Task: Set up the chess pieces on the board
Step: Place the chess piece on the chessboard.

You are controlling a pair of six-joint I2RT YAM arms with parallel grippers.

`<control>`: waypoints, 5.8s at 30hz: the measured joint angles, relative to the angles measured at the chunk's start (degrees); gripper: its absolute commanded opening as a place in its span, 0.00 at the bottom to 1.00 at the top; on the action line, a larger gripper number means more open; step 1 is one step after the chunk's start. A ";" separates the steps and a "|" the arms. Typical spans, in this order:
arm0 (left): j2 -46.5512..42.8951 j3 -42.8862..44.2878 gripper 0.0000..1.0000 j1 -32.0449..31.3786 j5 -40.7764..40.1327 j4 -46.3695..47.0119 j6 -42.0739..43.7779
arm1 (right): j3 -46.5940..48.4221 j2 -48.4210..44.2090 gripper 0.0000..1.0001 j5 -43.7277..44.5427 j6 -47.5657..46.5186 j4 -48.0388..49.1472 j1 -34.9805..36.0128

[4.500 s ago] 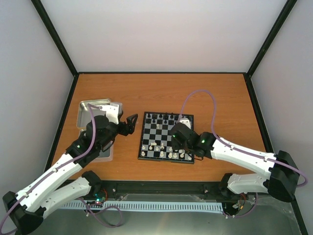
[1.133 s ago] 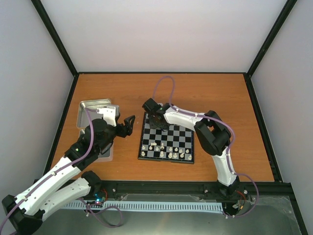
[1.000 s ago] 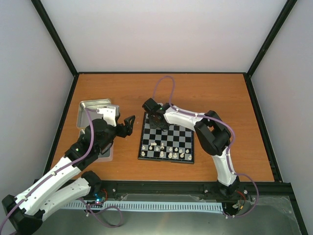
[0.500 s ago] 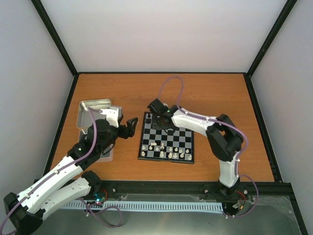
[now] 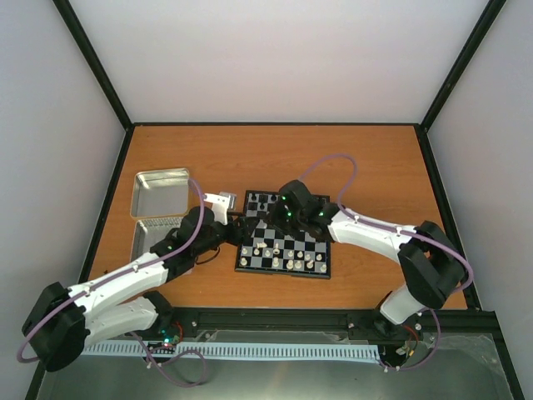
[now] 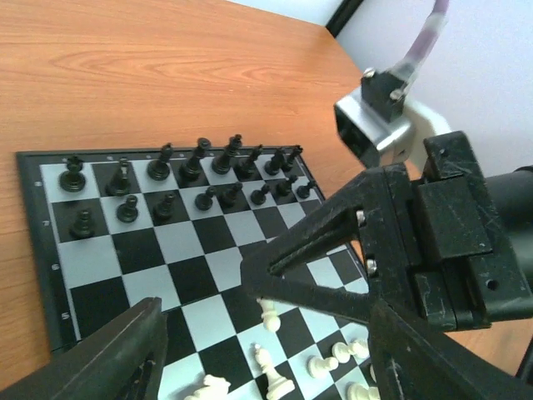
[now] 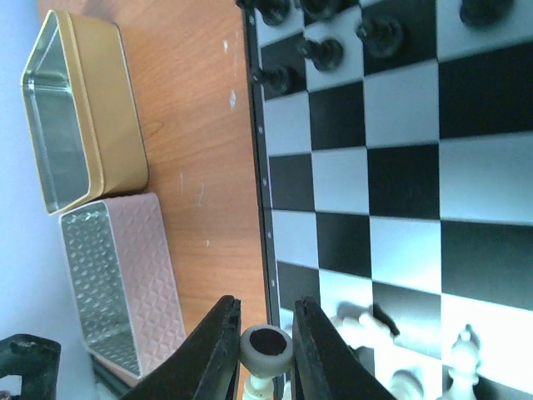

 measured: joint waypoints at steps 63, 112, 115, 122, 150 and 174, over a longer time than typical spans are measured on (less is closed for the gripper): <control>12.07 13.64 0.01 -1.92 7.02 -14.14 1.64 | -6.64 -15.54 0.58 -6.60 1.40 3.08 -11.30; 46.38 48.94 0.01 -10.91 9.90 -56.85 10.14 | -17.84 -34.40 0.55 3.65 -18.03 -12.20 -14.14; 47.45 49.83 0.01 -10.73 11.87 -57.66 12.20 | -17.90 -35.04 0.54 3.87 -18.03 -12.22 -14.14; 49.40 50.10 0.01 -10.29 12.20 -59.91 14.97 | -17.90 -35.34 0.54 4.48 -18.03 -12.22 -14.14; 54.60 55.08 0.01 -8.00 8.33 -62.97 17.57 | -17.90 -35.39 0.54 5.35 -18.01 -12.22 -14.14; 55.69 55.21 0.09 -9.35 10.23 -64.13 18.49 | -18.91 -36.87 0.54 6.12 -17.79 -12.28 -14.14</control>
